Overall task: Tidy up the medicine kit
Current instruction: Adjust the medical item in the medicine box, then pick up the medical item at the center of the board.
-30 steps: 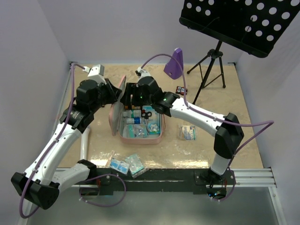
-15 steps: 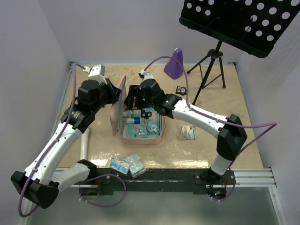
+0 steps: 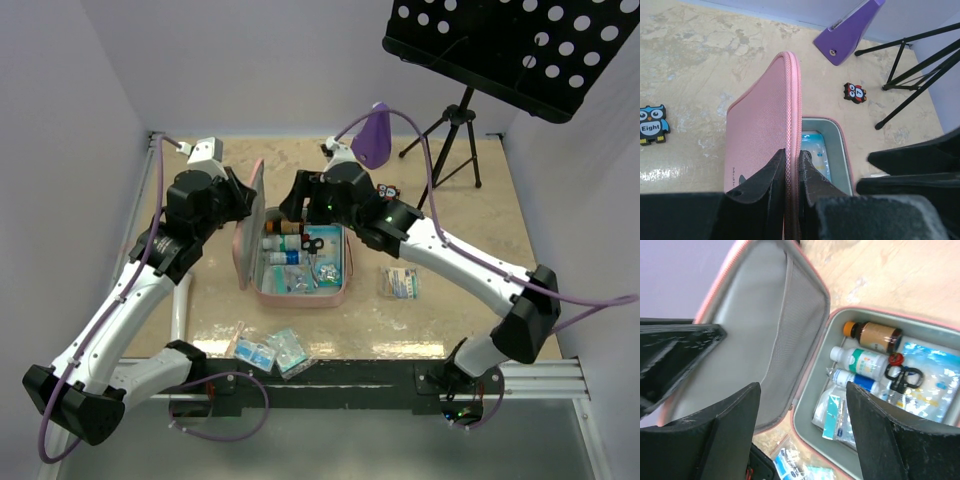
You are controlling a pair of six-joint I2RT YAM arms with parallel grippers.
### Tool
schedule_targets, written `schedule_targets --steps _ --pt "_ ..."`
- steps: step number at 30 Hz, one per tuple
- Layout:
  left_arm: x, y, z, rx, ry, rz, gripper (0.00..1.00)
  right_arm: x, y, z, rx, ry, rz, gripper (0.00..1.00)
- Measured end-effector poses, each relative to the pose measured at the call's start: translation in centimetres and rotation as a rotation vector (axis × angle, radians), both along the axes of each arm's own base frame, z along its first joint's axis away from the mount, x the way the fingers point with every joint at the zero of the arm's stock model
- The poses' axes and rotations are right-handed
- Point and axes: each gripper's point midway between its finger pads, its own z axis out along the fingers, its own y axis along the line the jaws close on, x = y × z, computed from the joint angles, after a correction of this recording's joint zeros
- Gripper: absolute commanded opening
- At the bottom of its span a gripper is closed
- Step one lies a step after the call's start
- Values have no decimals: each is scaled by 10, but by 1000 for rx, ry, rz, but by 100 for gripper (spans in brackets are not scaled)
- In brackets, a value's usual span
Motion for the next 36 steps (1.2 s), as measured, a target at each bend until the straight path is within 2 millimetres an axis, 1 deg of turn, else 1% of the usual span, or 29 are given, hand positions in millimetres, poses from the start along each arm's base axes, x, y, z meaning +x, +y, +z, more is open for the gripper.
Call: schedule_targets --steps 2,3,4,5,6,8,9,11,12,13,14,16,17,19,24,29,36 --pt "0 1 0 5 -2 3 0 -3 -16 17 4 -32 -34 74" --pt "0 1 0 6 -3 4 0 -3 -24 22 4 -43 -54 73" --pt "0 1 0 6 -3 5 0 -2 -37 26 6 -56 -82 73" --pt "0 1 0 7 -2 5 0 0 -52 24 0 -58 -113 73" --pt "0 2 0 7 -2 6 0 3 -71 18 -11 -57 -156 73" --pt "0 2 0 8 -2 7 0 10 -112 -9 -59 -28 -253 73" --pt "0 2 0 8 -3 8 0 13 -134 -30 -94 0 -306 73" --pt "-1 3 1 7 -4 8 0 11 -175 -79 -184 80 -404 73" --pt "-1 3 2 7 -5 9 0 6 -189 -102 -228 125 -432 73" --pt "-1 3 2 7 -7 10 0 -1 -199 -123 -269 168 -449 73" --pt "-2 4 2 7 -8 11 0 -10 -206 -139 -303 206 -456 72" --pt "-3 4 2 6 -10 12 0 -23 -214 -159 -341 257 -462 71" --pt "-3 4 2 6 -10 12 0 -26 -216 -163 -349 270 -464 70" --pt "-4 5 1 4 -15 12 0 -31 -219 -169 -357 285 -467 66" --pt "-6 6 0 0 -30 10 0 -34 -221 -177 -368 302 -469 61" --pt "-8 6 -1 -2 -41 8 0 -37 -220 -196 -417 350 -451 62" --pt "-9 6 -2 -7 -53 0 0 -44 -212 -215 -467 392 -406 63"
